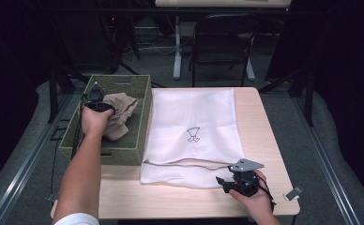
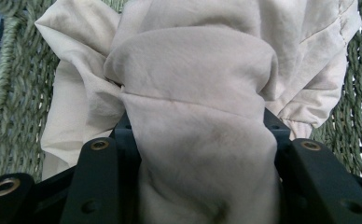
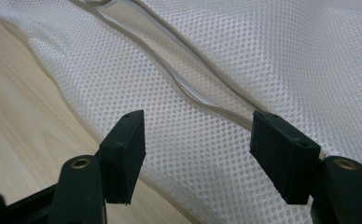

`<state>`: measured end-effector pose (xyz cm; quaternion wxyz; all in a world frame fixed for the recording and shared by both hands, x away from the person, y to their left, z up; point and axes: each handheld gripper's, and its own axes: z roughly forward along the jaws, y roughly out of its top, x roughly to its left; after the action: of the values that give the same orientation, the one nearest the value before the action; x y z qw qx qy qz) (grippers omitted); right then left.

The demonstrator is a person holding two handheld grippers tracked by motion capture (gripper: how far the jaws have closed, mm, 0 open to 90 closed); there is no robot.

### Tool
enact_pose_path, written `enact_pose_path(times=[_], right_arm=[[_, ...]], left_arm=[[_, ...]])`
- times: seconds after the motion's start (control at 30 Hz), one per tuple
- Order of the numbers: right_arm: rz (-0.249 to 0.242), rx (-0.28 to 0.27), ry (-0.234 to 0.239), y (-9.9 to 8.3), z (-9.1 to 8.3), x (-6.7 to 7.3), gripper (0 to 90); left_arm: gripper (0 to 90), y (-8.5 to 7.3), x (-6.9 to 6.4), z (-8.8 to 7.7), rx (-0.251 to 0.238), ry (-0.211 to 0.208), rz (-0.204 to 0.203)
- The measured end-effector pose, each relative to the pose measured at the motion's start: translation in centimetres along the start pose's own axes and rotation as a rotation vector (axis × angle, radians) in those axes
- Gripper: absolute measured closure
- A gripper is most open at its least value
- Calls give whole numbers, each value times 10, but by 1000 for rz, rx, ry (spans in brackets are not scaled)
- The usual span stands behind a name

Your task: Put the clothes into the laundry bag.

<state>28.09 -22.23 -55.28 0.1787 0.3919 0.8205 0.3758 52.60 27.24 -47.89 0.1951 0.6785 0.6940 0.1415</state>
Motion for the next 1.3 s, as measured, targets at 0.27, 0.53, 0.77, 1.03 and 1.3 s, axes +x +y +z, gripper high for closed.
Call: enact_pose_path(times=[0.27,0.53,0.77,1.03,1.3], right_arm=[[3,-5,-3,0,1,1,355],[-5,3,3,0,1,2,355],[-7,-1,1,0,1,2,355],[-11,-1,-2,1,-1,2,353],[-7,-2,-7,3,-3,-2,355]], left_arm=[[495,-1,4,-14,-34,-7,-6],[492,2,4,-36,-49,0,22],[491,7,-1,-57,-56,3,47],[490,15,-10,-84,-84,-14,74],[489,18,-16,-99,-93,-32,96]])
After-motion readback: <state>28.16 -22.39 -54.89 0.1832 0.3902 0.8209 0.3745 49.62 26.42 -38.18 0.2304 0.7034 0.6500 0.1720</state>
